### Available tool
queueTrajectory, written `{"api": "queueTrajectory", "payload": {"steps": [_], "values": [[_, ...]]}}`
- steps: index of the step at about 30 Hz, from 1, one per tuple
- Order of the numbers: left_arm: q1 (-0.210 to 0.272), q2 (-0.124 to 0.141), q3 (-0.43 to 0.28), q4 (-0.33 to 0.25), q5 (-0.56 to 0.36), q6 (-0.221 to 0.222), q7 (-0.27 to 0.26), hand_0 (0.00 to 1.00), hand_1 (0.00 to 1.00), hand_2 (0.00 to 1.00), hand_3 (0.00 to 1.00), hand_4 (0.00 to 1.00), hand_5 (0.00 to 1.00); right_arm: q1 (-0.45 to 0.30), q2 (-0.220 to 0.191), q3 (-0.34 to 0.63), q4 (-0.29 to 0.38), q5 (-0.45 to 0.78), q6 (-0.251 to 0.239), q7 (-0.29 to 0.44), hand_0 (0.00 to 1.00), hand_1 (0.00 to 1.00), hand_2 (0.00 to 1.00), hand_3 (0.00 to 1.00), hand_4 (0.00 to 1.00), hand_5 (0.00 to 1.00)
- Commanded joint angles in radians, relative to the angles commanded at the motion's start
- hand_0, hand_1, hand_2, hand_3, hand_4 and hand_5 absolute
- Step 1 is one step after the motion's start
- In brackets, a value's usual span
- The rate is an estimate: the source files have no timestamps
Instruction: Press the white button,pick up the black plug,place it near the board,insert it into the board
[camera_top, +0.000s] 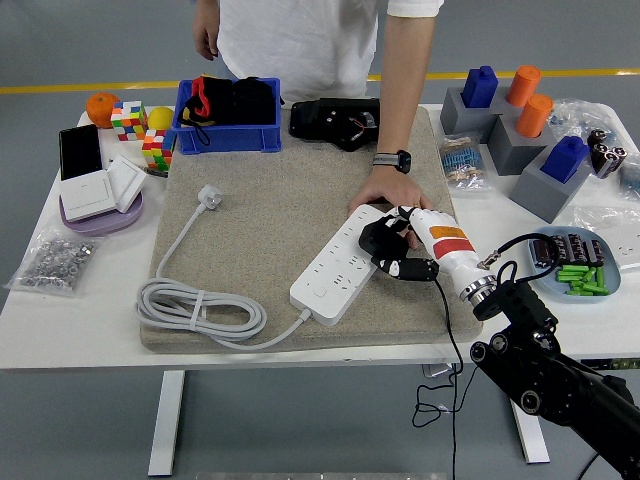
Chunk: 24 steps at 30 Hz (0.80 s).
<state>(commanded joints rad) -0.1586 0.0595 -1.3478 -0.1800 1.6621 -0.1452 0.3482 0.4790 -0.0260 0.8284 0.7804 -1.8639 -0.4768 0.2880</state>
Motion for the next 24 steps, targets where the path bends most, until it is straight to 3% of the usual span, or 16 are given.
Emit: {"api": "queueTrajectory", "payload": {"steps": [24], "values": [[0.003,0.003,0.009,0.0,-0.002,-0.003,0.002,0.685,0.677,0.659,0.686,0.561,0.195,0.003,0.002,-0.012,-0.005,0.005,-0.004,0.003,0.535,0.49,0.524,0.599,0.88,0.058]]}}
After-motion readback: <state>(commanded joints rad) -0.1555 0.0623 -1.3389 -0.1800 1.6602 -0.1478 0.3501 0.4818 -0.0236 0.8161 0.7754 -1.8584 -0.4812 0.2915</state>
